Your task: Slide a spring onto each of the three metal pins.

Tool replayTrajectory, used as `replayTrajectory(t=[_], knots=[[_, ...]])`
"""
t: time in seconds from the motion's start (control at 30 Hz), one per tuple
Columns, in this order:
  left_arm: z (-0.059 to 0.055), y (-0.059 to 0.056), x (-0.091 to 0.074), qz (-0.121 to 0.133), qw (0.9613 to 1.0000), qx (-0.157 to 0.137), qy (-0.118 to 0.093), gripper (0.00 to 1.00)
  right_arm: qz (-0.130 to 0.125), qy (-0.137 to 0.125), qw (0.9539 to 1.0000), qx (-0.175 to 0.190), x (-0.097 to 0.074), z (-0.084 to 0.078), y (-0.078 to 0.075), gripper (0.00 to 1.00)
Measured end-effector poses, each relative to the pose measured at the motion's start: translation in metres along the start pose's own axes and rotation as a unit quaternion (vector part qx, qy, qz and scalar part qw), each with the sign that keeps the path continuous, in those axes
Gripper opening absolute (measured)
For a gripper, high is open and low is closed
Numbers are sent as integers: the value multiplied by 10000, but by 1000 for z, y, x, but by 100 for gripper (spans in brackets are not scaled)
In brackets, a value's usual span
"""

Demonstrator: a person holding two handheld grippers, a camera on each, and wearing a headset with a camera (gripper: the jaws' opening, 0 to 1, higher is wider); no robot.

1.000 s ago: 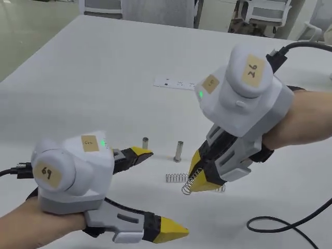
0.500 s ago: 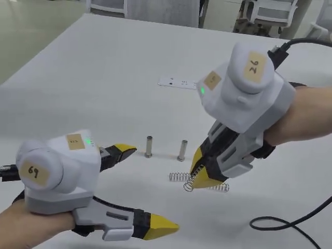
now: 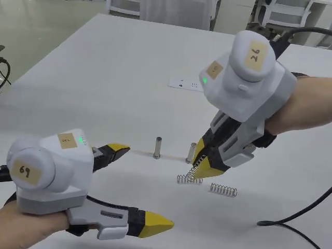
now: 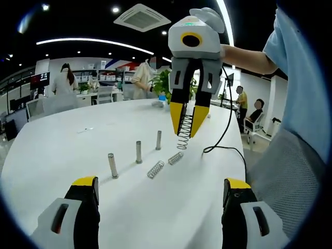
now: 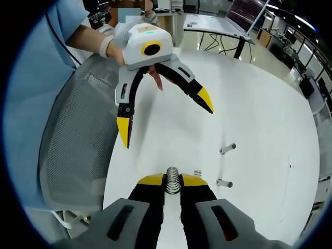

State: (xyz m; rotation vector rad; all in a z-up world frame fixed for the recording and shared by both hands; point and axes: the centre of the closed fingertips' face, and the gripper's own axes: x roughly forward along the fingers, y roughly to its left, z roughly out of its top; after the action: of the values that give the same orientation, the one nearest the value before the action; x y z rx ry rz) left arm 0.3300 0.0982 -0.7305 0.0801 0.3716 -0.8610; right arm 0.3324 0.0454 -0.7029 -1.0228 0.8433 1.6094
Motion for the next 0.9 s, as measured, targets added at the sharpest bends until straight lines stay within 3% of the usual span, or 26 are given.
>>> replayTrajectory(t=[0.27, 0.57, 0.9], knots=[[-3, 5, -4, 113, 9999, -106, -29, 98, -13, 88, 9999, -108, -1, 5, -18, 8], [-5, 11, -6, 202, 9996, -170, -60, 97, -131, 146, 9997, -133, -5, 9, -51, 8], [-7, 18, -7, 273, 9993, -230, -72, 96, -141, 266, 9993, -225, 3, 16, -75, 8]])
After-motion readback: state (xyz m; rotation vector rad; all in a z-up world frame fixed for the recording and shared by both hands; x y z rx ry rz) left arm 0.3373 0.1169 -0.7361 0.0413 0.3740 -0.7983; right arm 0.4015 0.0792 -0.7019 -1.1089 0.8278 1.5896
